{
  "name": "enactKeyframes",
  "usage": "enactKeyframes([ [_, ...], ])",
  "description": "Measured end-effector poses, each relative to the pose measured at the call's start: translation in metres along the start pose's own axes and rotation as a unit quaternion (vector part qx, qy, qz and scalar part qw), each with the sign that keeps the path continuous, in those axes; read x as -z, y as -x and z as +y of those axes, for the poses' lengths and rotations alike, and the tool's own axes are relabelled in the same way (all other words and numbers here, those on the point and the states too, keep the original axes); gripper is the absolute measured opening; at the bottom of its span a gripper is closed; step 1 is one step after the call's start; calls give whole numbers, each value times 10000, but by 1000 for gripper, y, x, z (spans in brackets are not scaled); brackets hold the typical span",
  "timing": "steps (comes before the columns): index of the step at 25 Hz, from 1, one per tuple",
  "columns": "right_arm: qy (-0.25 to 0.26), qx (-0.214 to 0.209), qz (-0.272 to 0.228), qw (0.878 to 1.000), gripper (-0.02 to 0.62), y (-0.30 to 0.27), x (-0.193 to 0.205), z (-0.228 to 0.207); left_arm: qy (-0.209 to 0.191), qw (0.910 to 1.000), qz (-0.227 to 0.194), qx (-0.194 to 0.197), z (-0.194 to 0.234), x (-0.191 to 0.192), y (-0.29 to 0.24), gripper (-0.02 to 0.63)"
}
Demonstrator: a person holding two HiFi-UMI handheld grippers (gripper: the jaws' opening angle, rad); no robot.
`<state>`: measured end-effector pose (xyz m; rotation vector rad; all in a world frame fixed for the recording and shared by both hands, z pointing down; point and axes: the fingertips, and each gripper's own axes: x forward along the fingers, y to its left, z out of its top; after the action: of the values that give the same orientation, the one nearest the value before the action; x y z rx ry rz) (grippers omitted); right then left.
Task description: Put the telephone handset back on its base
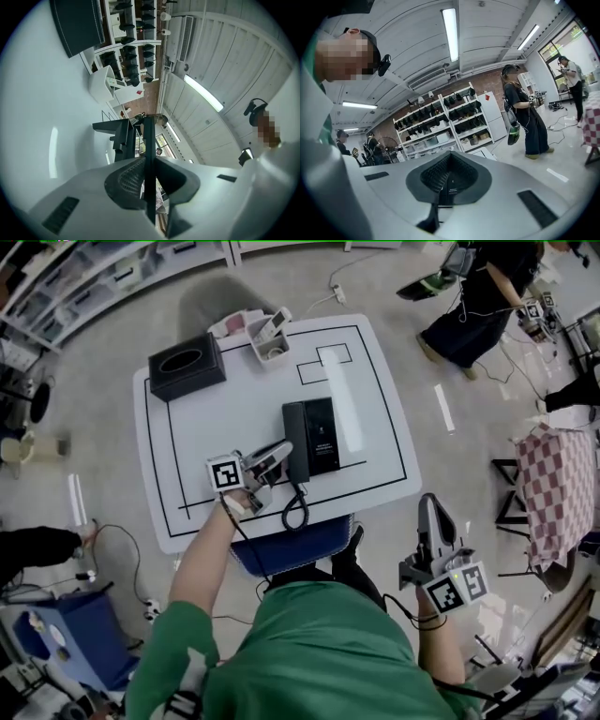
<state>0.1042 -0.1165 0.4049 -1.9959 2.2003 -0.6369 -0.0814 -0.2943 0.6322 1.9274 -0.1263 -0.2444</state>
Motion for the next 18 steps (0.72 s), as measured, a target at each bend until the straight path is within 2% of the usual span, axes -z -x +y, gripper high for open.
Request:
enactKeyframes([
  [4,2,-10,18,10000,15,-3,-2,3,192,9996,8,-197,12,4,-1,80],
  [8,0,-25,16,10000,15,-5,-3,4,45,9995,26,-325,22,4,-1,80],
  [15,-49,-83,69,9999,15,-10,-2,4,415,9982,-60,-433,30,7,-6,80],
  [18,-82,-87,90,9999,15,-9,0,4,442,9977,-73,-507,35,8,-5,80],
])
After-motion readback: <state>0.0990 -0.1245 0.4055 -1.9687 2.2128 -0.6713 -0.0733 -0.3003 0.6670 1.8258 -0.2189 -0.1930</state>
